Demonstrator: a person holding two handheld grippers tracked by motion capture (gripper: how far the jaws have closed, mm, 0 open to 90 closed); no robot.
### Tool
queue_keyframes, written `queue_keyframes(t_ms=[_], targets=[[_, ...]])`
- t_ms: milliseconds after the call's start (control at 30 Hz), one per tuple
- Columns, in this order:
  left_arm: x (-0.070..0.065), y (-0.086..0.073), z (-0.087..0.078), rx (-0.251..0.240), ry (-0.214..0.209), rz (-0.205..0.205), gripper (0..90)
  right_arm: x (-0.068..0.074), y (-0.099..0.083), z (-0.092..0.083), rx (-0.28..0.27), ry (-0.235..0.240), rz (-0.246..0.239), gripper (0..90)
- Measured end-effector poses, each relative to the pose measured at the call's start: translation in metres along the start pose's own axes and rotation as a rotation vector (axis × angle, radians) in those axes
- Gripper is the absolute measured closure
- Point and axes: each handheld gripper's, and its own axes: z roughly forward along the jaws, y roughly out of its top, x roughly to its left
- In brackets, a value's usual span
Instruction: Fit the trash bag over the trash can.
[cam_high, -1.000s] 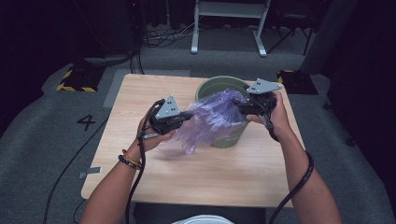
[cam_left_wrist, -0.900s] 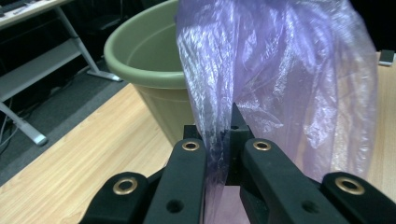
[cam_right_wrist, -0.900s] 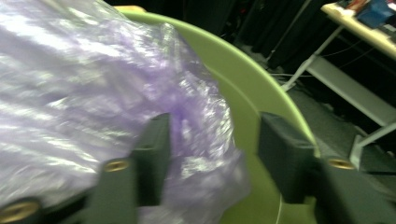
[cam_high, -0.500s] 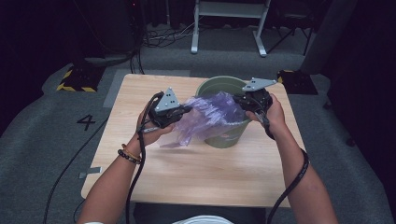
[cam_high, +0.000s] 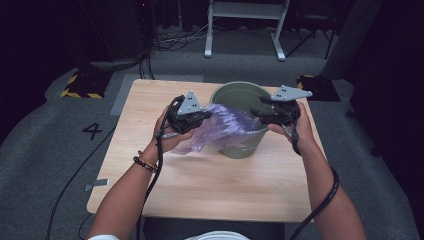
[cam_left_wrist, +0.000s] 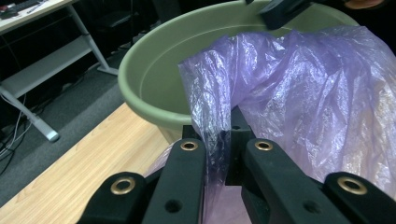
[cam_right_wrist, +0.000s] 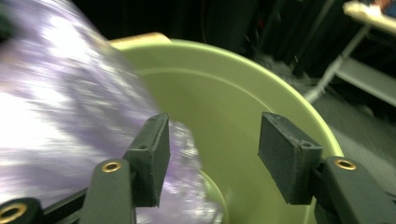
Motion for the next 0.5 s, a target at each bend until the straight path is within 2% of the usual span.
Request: queue_keyframes(t_ms=[133,200,267,333,500], targets=[[-0.004,0.001,0.002,0.010,-0.006,0.011,86.6,0.018,-0.006,-0.023,-0.082,0.067,-0.036,41.4],[-0.005,0.001,0.003,0.013,-0.008,0.009,85.7,0.029,-0.008,-0.031,-0.101,0.111,-0.048,39.5],[-0.008,0.001,0.004,0.018,-0.005,0.013,84.5,0.041,-0.010,-0.035,-0.113,0.149,-0.084,38.0],[-0.010,0.002,0.006,0.023,-0.007,0.018,83.3,0.052,-0.011,-0.036,-0.117,0.180,-0.108,36.3],[-0.014,0.004,0.008,0.031,-0.003,0.020,79.8,0.072,-0.011,-0.024,-0.099,0.185,-0.175,36.4]])
